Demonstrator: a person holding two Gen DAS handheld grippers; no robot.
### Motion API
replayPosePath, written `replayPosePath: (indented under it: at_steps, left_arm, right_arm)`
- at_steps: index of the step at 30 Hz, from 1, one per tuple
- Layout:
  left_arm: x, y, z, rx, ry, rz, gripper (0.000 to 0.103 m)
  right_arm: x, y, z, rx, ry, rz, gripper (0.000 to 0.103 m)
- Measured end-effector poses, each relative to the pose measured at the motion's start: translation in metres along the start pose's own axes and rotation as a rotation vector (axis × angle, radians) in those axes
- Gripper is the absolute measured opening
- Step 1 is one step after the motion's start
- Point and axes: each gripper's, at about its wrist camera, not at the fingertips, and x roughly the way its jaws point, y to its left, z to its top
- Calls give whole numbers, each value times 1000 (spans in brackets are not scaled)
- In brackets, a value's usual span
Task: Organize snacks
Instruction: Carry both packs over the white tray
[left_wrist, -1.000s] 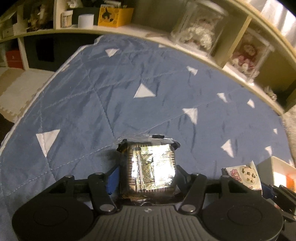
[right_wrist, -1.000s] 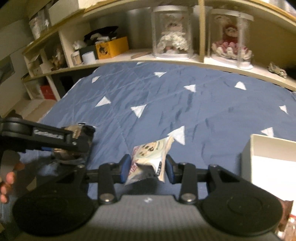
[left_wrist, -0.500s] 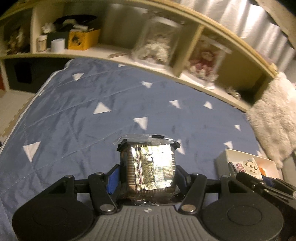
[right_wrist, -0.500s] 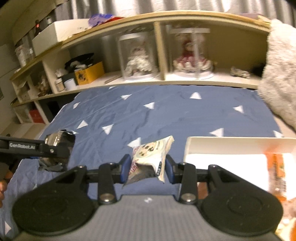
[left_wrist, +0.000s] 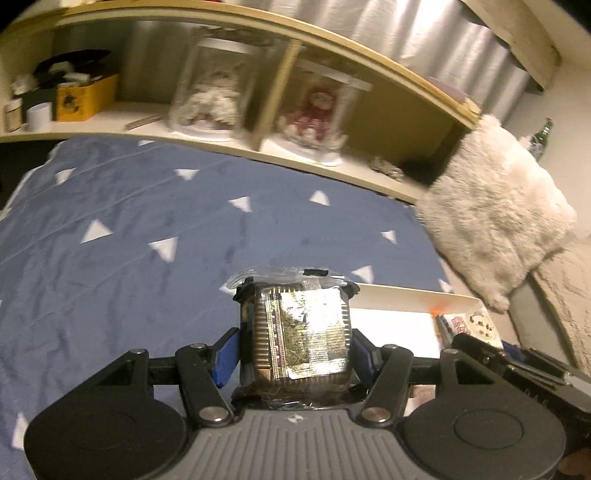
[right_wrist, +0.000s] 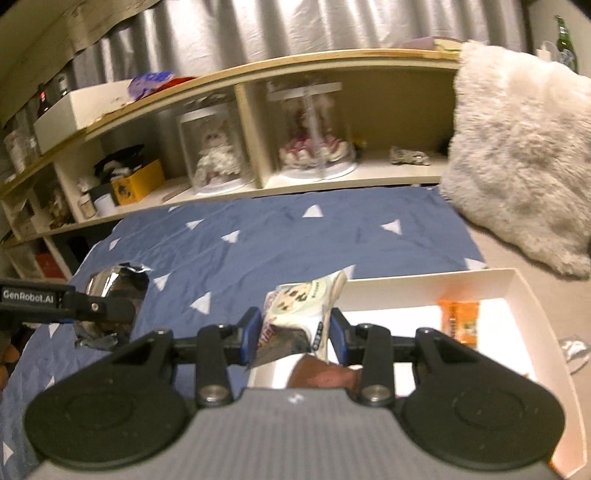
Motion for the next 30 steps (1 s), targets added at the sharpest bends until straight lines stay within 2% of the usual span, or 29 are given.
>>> replayPosePath:
  at_steps: [6, 13, 18, 24, 30]
  left_arm:
    - [27, -49, 12, 68, 15, -46, 63]
    - [77, -96, 14, 118, 98, -107, 63]
    - [118, -125, 11, 124, 152, -136, 63]
    - [167, -142, 8, 113, 208, -165, 63]
    - [205, -143, -1, 104, 232, -185, 63]
  right_arm:
    - [-5, -43, 1, 67, -20, -26, 45]
    - [-2, -96, -2, 175, -40, -57, 45]
    - [10, -118, -6, 234, -33, -47, 45]
    - [32, -136, -9, 280, -2, -51, 45]
    - [37, -156, -14, 339, -1, -57, 45]
